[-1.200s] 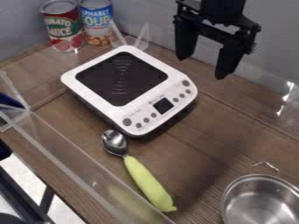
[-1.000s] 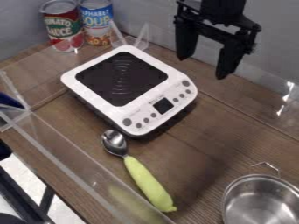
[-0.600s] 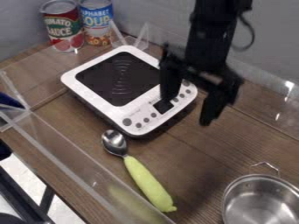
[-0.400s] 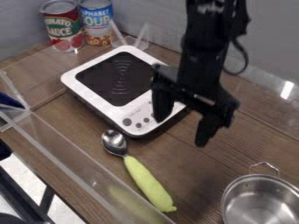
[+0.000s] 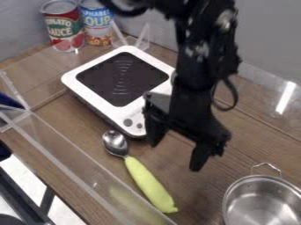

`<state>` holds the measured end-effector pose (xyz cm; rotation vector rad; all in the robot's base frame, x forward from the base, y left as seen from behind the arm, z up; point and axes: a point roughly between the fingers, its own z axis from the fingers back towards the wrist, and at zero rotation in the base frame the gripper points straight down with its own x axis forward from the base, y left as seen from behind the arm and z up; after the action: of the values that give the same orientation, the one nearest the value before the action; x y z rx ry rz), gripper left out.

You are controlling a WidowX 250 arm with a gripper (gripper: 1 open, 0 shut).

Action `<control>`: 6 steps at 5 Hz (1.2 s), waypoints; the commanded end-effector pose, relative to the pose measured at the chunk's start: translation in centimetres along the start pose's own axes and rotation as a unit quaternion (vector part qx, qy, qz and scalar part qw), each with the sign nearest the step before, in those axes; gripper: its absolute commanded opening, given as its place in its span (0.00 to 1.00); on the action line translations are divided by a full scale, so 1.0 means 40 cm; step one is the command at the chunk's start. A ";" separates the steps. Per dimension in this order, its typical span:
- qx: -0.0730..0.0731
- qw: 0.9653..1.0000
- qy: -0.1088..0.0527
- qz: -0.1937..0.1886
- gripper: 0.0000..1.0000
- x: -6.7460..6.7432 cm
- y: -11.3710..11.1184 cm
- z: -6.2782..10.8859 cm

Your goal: Put green spoon on the white and black stove top

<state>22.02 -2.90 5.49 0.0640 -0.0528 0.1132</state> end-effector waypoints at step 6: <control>0.023 0.994 -0.070 -0.083 1.00 0.057 0.082 -0.016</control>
<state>23.15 0.26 4.05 0.1123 -0.1333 -0.0563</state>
